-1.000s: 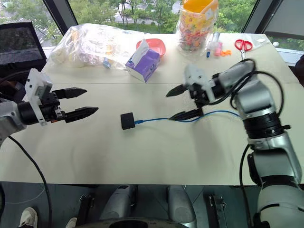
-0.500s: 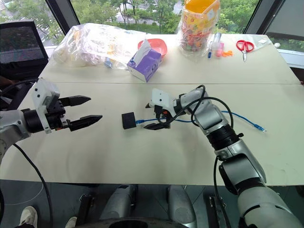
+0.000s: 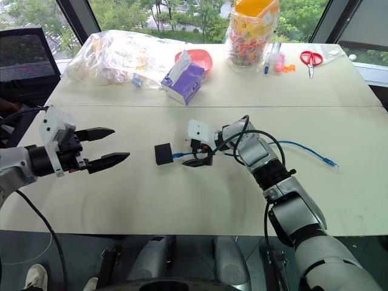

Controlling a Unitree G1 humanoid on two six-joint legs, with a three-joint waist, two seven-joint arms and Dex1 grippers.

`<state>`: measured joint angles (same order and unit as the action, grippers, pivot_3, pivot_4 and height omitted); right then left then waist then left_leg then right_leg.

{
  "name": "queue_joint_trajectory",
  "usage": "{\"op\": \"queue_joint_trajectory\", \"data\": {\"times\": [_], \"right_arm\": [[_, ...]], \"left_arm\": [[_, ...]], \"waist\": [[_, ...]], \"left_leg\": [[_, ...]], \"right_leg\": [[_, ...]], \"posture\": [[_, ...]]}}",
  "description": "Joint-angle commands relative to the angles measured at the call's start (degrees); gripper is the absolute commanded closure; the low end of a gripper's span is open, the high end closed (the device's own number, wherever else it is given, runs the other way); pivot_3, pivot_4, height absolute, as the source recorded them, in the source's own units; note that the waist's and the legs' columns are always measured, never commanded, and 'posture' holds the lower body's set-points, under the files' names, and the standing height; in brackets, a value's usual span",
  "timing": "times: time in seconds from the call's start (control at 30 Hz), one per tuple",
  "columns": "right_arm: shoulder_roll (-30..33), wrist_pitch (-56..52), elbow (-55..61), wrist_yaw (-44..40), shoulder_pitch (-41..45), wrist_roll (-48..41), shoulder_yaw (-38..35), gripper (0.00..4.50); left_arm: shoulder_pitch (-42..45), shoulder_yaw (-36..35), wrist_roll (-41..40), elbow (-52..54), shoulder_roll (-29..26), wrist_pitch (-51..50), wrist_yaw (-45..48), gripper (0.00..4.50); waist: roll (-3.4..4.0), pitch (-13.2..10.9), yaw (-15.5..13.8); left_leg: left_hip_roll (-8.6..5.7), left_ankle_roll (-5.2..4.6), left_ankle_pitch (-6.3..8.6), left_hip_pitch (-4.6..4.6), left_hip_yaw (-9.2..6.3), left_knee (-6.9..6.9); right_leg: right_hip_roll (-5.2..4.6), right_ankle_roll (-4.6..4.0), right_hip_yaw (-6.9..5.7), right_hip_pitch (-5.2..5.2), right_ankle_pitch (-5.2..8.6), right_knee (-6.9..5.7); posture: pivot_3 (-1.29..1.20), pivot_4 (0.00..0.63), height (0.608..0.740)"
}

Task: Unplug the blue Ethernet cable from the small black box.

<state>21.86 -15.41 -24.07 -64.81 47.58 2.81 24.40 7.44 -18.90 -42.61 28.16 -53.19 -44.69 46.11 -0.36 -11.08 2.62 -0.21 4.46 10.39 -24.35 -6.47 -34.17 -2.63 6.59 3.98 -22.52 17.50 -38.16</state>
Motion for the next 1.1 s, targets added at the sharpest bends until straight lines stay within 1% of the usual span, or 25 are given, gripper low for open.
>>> {"op": "queue_joint_trajectory", "data": {"times": [0.03,0.1,0.2,0.23,0.4,0.5,0.57,0.6,0.7,0.77,0.83,0.9,0.93,1.0,1.1], "right_arm": [[0.16,0.76,1.38,-1.47,0.35,0.20,0.18,1.80],[0.12,0.48,2.09,-1.95,-0.17,0.27,0.25,2.85],[-0.03,0.51,2.69,-2.20,-0.62,0.60,0.38,4.27],[-0.02,0.38,2.93,-2.37,-0.73,0.60,0.39,4.44],[0.55,-0.25,4.62,-2.82,-0.98,0.14,-0.56,4.44],[1.06,-3.76,6.71,-3.94,-0.03,-2.56,-3.01,4.44],[1.63,-7.30,8.89,-5.77,0.86,-5.80,-5.29,4.44],[1.72,-10.37,9.99,-6.27,1.85,-8.11,-7.20,4.44],[2.00,-20.18,12.18,-6.07,5.10,-13.91,-12.26,4.44],[2.46,-25.68,13.08,-5.68,7.12,-16.66,-14.35,4.44],[3.26,-36.41,13.24,-4.49,10.63,-19.65,-16.17,4.44],[4.12,-43.37,13.72,-4.47,12.54,-22.08,-16.53,4.44],[4.61,-45.17,14.28,-5.08,12.96,-23.41,-16.66,4.44],[7.46,-49.46,15.92,-7.49,14.41,-25.24,-14.38,4.44],[9.36,-54.51,15.92,-9.25,16.53,-28.63,-13.52,4.44]], "left_arm": [[0.26,-1.54,-0.43,1.14,-0.81,0.06,0.15,0.00],[0.51,-1.37,-0.35,0.92,-0.93,0.12,0.18,0.00],[0.88,-1.11,-0.27,0.67,-0.98,0.18,0.12,0.00],[0.93,-1.01,-0.17,0.58,-0.97,0.24,0.13,0.00],[1.37,-0.37,0.77,-0.40,-1.07,0.98,0.45,0.00],[3.48,0.72,3.62,-2.29,-0.82,4.07,0.45,0.00],[4.97,2.31,7.61,-3.83,-0.65,8.40,0.49,0.00],[5.78,3.87,10.65,-4.98,-0.68,12.13,0.96,0.00],[8.21,7.61,16.62,-7.92,-0.26,20.34,2.50,0.00],[10.14,9.61,20.11,-10.16,0.36,25.65,3.03,0.00],[12.53,12.71,25.91,-13.13,0.57,35.54,4.50,0.00],[14.04,14.32,28.92,-15.53,1.14,41.75,5.45,0.00],[14.84,14.87,29.76,-16.58,1.56,43.99,5.79,0.00],[18.58,15.81,31.53,-19.88,3.35,50.18,5.85,0.00],[22.21,15.92,32.73,-23.67,5.08,56.44,6.20,0.00]], "waist": [[0.00,0.00,0.00],[0.00,0.00,0.00],[0.00,0.00,0.00],[0.00,0.00,0.00],[0.00,0.00,0.00],[0.00,0.00,-0.06],[0.00,0.00,-0.08],[0.00,0.00,-0.09],[0.00,0.00,-0.08],[0.00,0.00,-0.01],[0.00,0.00,-0.06],[0.00,0.00,-0.07],[0.00,0.00,-0.09],[0.00,0.00,-0.35],[0.00,0.00,-0.16]], "left_leg": [[0.00,0.00,0.00,0.00,0.00,0.00],[0.00,0.00,0.00,0.00,0.00,0.00],[0.00,0.00,0.00,0.00,0.00,0.00],[0.00,0.00,0.00,0.00,0.00,0.00],[0.00,0.01,-0.01,0.01,0.00,0.00],[0.00,0.03,-0.02,0.01,0.00,0.00],[-0.01,0.10,-0.06,0.01,0.00,0.00],[-0.01,0.12,-0.07,0.00,-0.01,0.00],[-0.01,0.16,-0.10,0.00,-0.01,0.00],[-0.01,0.17,-0.10,0.00,-0.01,0.01],[-0.01,0.16,-0.10,0.00,-0.01,0.04],[-0.01,0.16,-0.10,0.00,-0.02,0.05],[-0.01,0.16,-0.10,-0.01,-0.02,0.05],[-0.02,0.16,-0.10,-0.04,-0.02,0.06],[-0.04,0.15,-0.10,-0.10,-0.02,0.04]], "right_leg": [[0.00,0.00,0.00,0.00,0.00,0.00],[0.00,0.00,0.00,0.00,0.00,0.00],[0.00,0.00,0.00,0.01,0.00,0.00],[0.00,0.00,0.00,0.01,0.00,0.00],[0.00,0.00,0.00,0.01,0.00,0.00],[0.01,0.00,0.00,0.01,0.00,0.00],[0.00,0.00,-0.01,0.02,0.00,0.00],[0.00,0.00,0.00,0.03,0.00,0.00],[0.00,0.00,0.00,0.01,-0.01,-0.01],[0.01,-0.01,0.00,-0.01,-0.01,-0.01],[0.01,0.00,-0.01,-0.01,-0.01,-0.01],[0.00,-0.01,-0.01,-0.02,-0.01,0.00],[0.00,-0.01,-0.01,-0.02,-0.01,0.00],[-0.01,-0.01,-0.01,-0.03,-0.01,0.02],[-0.02,0.00,-0.01,-0.06,-0.01,0.02]], "posture": [[0.00,0.150,0.740],[0.00,0.150,0.740],[0.00,0.150,0.740],[0.00,0.150,0.740],[0.00,0.150,0.740],[0.00,0.150,0.740],[0.00,0.150,0.740],[0.00,0.150,0.740],[0.00,0.150,0.740],[0.00,0.150,0.740],[0.00,0.150,0.740],[0.00,0.150,0.740],[0.00,0.150,0.740],[0.00,0.150,0.740],[0.00,0.150,0.740]]}}
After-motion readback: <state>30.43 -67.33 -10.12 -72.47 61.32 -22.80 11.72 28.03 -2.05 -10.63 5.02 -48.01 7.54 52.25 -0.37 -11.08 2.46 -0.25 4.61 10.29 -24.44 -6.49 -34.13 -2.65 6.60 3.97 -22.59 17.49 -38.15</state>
